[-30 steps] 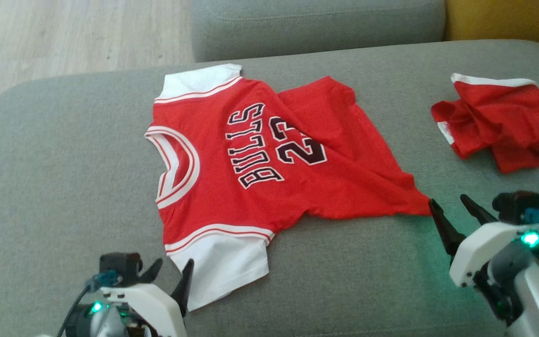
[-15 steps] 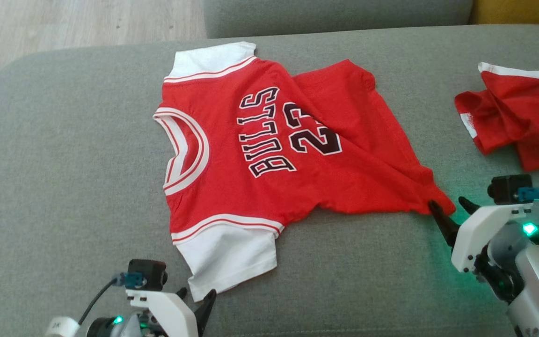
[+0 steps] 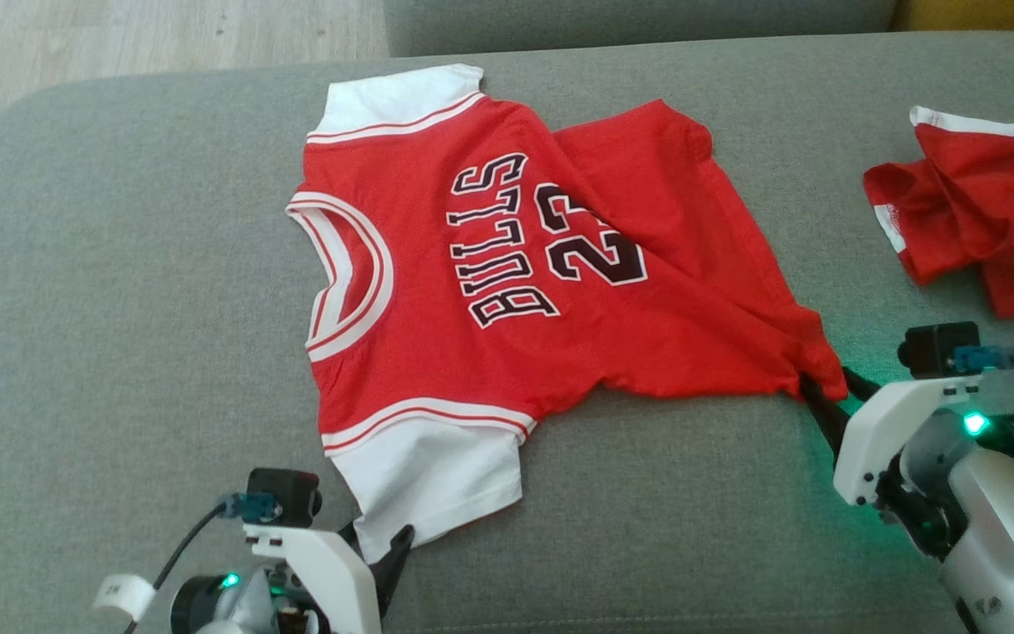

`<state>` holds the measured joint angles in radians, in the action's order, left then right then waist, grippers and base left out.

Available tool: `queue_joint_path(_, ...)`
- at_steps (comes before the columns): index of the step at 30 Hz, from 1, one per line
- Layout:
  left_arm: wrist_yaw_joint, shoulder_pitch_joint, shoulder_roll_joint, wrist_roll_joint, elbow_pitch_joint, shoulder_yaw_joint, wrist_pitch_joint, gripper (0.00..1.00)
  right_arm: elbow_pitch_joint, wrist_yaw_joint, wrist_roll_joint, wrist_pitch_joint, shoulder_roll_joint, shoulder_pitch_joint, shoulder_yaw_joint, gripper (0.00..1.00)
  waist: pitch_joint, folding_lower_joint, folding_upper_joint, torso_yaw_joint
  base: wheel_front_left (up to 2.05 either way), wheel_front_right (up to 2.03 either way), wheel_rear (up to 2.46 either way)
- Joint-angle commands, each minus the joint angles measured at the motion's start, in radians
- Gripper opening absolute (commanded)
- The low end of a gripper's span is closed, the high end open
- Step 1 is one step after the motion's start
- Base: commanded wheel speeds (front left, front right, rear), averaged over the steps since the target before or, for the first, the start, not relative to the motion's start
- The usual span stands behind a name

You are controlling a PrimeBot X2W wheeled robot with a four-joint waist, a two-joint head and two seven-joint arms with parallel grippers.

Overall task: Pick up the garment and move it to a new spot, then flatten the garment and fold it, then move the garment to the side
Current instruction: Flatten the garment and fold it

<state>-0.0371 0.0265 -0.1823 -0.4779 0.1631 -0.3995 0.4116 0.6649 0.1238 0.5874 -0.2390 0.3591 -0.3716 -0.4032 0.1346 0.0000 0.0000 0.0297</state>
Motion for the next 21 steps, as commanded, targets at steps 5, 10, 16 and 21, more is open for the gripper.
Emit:
queue_joint_path(5, 0.017, -0.046, 0.009, -0.017, 0.011, 0.012, 0.016, 0.36, 0.013, 0.007, 0.039, 0.022, 0.025, -0.036, -0.061, 0.09, -0.003, 0.0000, 0.0000, 0.001, 0.00, 0.00, 0.00)
queue_joint_path(10, 0.026, -0.048, 0.007, -0.027, 0.009, 0.017, -0.006, 0.00, 0.023, 0.007, 0.065, 0.086, 0.040, -0.046, -0.081, 0.00, -0.014, 0.0000, 0.0000, 0.004, 0.00, 0.00, 0.00)
queue_joint_path(16, 0.031, -0.040, -0.016, -0.036, -0.031, 0.037, -0.033, 0.00, 0.023, 0.007, 0.091, 0.153, 0.063, -0.045, -0.099, 0.00, -0.037, 0.0000, 0.0000, 0.007, 0.00, 0.00, 0.00)
queue_joint_path(21, 0.041, -0.042, -0.022, -0.053, -0.093, 0.058, -0.069, 0.00, -0.017, 0.007, 0.137, 0.196, 0.071, -0.039, -0.114, 0.00, -0.052, 0.0000, 0.0000, 0.008, 0.00, 0.00, 0.00)
